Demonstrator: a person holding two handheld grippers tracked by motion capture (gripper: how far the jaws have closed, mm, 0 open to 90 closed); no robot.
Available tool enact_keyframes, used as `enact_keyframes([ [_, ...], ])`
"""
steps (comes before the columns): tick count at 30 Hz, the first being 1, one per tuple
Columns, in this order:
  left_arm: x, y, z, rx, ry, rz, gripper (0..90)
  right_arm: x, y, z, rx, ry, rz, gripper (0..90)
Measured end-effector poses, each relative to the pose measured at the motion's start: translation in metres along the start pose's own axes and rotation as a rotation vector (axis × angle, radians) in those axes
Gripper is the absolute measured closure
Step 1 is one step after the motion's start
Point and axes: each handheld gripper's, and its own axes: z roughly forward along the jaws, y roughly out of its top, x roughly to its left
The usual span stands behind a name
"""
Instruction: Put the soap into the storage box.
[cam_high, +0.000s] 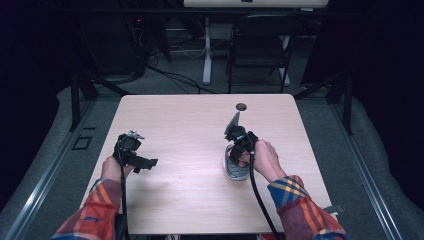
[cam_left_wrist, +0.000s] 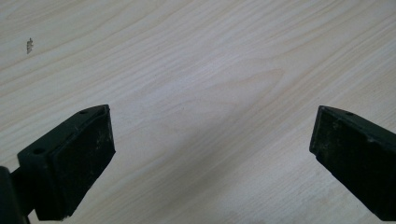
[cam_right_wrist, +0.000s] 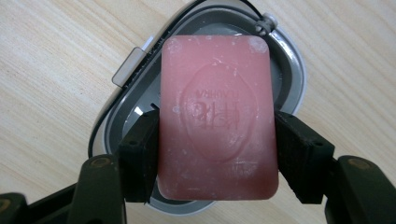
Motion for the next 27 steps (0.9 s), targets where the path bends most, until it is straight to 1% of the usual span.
enact_keyframes([
  [1, 0.000, 0.000, 0.000, 0.000, 0.000, 0.001, 0.0, 0.001, -0.001, 0.002, -0.018, 0.005, 0.013, 36.9],
  [2, 0.000, 0.000, 0.000, 0.000, 0.000, 0.001, 0.0, 0.001, -0.001, 0.002, -0.002, 0.010, 0.012, 36.9],
  [3, 0.000, 0.000, 0.000, 0.000, 0.000, 0.001, 0.0, 0.002, -0.002, 0.003, -0.006, 0.018, 0.021, 36.9],
  [4, 0.000, 0.000, 0.000, -0.001, 0.000, 0.000, 0.0, 0.002, -0.002, 0.003, 0.002, 0.017, 0.009, 36.7],
  [5, 0.000, 0.000, 0.000, -0.001, 0.000, 0.000, 0.0, 0.002, -0.002, 0.002, 0.003, 0.025, 0.010, 36.4],
  [6, 0.000, 0.000, 0.000, 0.000, -0.001, -0.001, 0.0, 0.002, -0.004, 0.002, -0.017, 0.031, 0.020, 36.2],
  [7, 0.000, 0.000, 0.000, -0.001, -0.001, 0.000, 0.0, 0.002, -0.004, 0.000, -0.011, 0.040, 0.018, 35.8],
  [9, 0.000, 0.000, 0.000, 0.000, -0.002, 0.001, 0.0, 0.002, -0.006, -0.002, -0.032, 0.052, 0.026, 35.4],
  [10, 0.000, 0.000, 0.000, 0.000, -0.001, 0.002, 0.0, 0.001, -0.007, -0.003, -0.021, 0.056, 0.022, 35.3],
  [11, -0.001, 0.000, 0.000, 0.000, -0.001, 0.002, 0.0, 0.001, -0.008, -0.004, -0.029, 0.068, 0.026, 35.4],
  [12, 0.000, 0.000, 0.000, 0.001, -0.002, 0.001, 0.0, 0.001, -0.010, -0.004, -0.041, 0.078, 0.035, 36.3],
  [14, 0.000, 0.000, 0.000, 0.001, -0.001, 0.002, 0.0, -0.002, -0.012, -0.008, -0.032, 0.094, 0.023, 41.1],
  [15, 0.000, 0.000, 0.000, 0.000, -0.001, 0.002, 0.0, -0.002, -0.013, -0.008, -0.038, 0.109, 0.022, 41.9],
  [16, -0.001, 0.000, 0.000, 0.001, -0.001, 0.004, 0.0, -0.002, -0.015, -0.008, -0.039, 0.129, 0.033, 43.5],
  [17, -0.001, 0.000, 0.000, 0.002, -0.001, 0.004, 0.0, -0.003, -0.015, -0.009, -0.019, 0.131, 0.012, 44.1],
  [20, -0.001, 0.000, 0.000, 0.003, -0.001, 0.003, 0.0, -0.003, -0.019, -0.006, -0.030, 0.144, 0.009, 46.5],
  [21, -0.001, 0.000, 0.000, 0.002, -0.001, 0.004, 0.0, -0.004, -0.019, -0.008, -0.029, 0.151, -0.001, 46.9],
  [22, 0.000, 0.000, 0.000, 0.001, 0.000, 0.003, 0.0, -0.004, -0.020, -0.009, -0.036, 0.152, 0.001, 46.5],
  [23, 0.000, 0.000, 0.000, 0.001, 0.000, 0.003, 0.0, -0.004, -0.021, -0.010, -0.046, 0.147, -0.006, 45.5],
  [24, 0.000, 0.000, 0.000, 0.001, 0.000, 0.002, 0.0, -0.004, -0.023, -0.011, -0.064, 0.154, -0.005, 45.2],
  [25, -0.001, 0.000, 0.000, 0.002, -0.001, 0.003, 0.0, -0.004, -0.024, -0.014, -0.061, 0.151, -0.019, 45.0],
  [27, 0.000, 0.000, 0.000, 0.001, 0.000, 0.003, 0.0, -0.004, -0.027, -0.017, -0.086, 0.153, -0.020, 44.7],
])
